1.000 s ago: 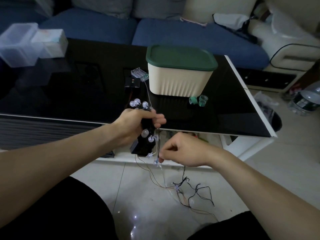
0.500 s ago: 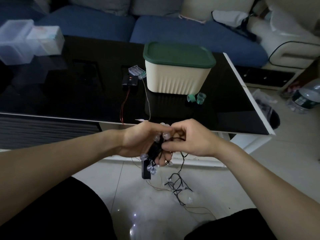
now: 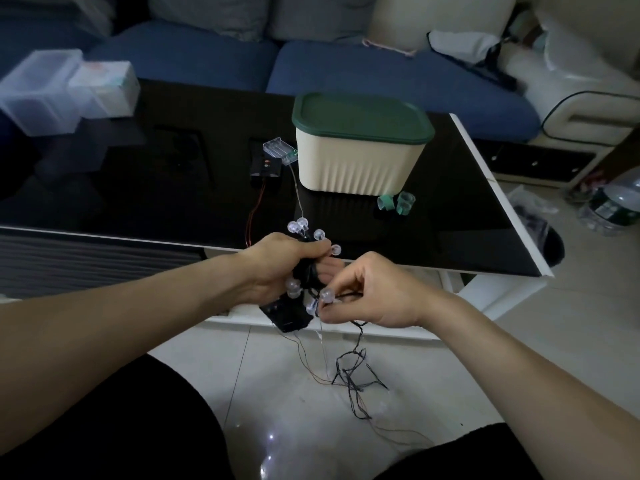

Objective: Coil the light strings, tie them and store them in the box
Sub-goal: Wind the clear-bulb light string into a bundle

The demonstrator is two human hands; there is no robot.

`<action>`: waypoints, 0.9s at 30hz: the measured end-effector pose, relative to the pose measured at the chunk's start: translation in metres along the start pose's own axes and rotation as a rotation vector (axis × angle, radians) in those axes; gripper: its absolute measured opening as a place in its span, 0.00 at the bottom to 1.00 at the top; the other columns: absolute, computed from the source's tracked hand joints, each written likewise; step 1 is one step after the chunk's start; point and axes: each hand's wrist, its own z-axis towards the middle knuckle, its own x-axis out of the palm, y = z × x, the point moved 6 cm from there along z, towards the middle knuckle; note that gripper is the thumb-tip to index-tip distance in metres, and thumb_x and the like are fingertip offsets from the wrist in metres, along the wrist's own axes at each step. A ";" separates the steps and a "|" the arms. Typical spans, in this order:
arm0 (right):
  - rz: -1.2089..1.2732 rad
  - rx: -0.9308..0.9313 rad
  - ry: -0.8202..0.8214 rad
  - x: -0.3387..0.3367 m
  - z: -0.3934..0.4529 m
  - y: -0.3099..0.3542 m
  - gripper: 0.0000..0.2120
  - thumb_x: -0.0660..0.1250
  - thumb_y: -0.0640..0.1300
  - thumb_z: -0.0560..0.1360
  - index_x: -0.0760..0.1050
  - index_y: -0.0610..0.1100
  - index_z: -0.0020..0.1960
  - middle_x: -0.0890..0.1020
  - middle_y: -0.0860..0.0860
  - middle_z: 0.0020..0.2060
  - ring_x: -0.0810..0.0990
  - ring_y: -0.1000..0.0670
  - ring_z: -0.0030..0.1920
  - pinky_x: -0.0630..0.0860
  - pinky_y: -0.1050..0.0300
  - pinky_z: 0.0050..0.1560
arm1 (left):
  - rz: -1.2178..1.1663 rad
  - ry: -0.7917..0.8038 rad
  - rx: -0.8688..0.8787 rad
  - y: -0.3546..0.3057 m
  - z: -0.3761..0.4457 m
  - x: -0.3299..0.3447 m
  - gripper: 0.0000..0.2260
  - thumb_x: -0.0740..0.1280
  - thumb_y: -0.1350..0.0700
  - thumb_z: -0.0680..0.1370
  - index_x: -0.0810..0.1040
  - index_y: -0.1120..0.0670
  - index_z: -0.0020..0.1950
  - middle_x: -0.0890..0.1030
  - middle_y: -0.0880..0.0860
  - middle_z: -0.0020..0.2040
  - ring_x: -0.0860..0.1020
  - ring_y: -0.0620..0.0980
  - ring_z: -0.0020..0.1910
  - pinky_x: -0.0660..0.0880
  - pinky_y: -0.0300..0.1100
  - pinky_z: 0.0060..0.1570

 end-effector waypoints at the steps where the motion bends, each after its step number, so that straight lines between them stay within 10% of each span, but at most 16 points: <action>1: -0.003 -0.018 -0.010 0.001 0.000 0.003 0.04 0.77 0.37 0.73 0.87 0.42 0.47 0.87 0.52 0.42 0.83 0.57 0.57 0.78 0.58 0.61 | -0.025 0.019 -0.003 -0.001 -0.001 0.003 0.10 0.65 0.58 0.81 0.81 0.64 0.48 0.83 0.62 0.45 0.84 0.54 0.39 0.83 0.43 0.37; 7: 0.003 -0.056 -0.186 -0.008 -0.001 0.004 0.05 0.77 0.39 0.73 0.86 0.47 0.41 0.80 0.56 0.27 0.74 0.61 0.28 0.70 0.67 0.35 | -0.051 0.095 -0.020 -0.002 -0.005 0.010 0.09 0.62 0.57 0.82 0.76 0.60 0.45 0.80 0.57 0.36 0.81 0.51 0.33 0.77 0.39 0.29; 14: -0.089 0.003 -0.480 -0.031 -0.008 -0.002 0.15 0.85 0.50 0.60 0.82 0.46 0.39 0.81 0.56 0.27 0.76 0.61 0.28 0.72 0.66 0.32 | 0.069 0.367 -0.073 0.004 -0.023 0.033 0.19 0.56 0.50 0.82 0.77 0.63 0.58 0.81 0.62 0.43 0.80 0.52 0.36 0.77 0.39 0.40; 19: -0.063 0.090 -0.389 -0.033 -0.005 -0.011 0.18 0.83 0.55 0.62 0.77 0.47 0.36 0.77 0.58 0.23 0.73 0.61 0.25 0.68 0.68 0.27 | 0.212 0.402 -0.072 0.006 -0.020 0.032 0.28 0.61 0.36 0.77 0.76 0.63 0.49 0.75 0.58 0.33 0.70 0.50 0.26 0.63 0.42 0.26; 27: 0.030 0.043 -0.136 -0.031 -0.008 -0.016 0.17 0.77 0.56 0.64 0.81 0.43 0.43 0.83 0.50 0.33 0.80 0.53 0.35 0.77 0.57 0.38 | 0.433 0.415 0.019 0.002 -0.025 0.030 0.18 0.63 0.54 0.81 0.71 0.57 0.32 0.71 0.50 0.23 0.66 0.44 0.22 0.66 0.32 0.25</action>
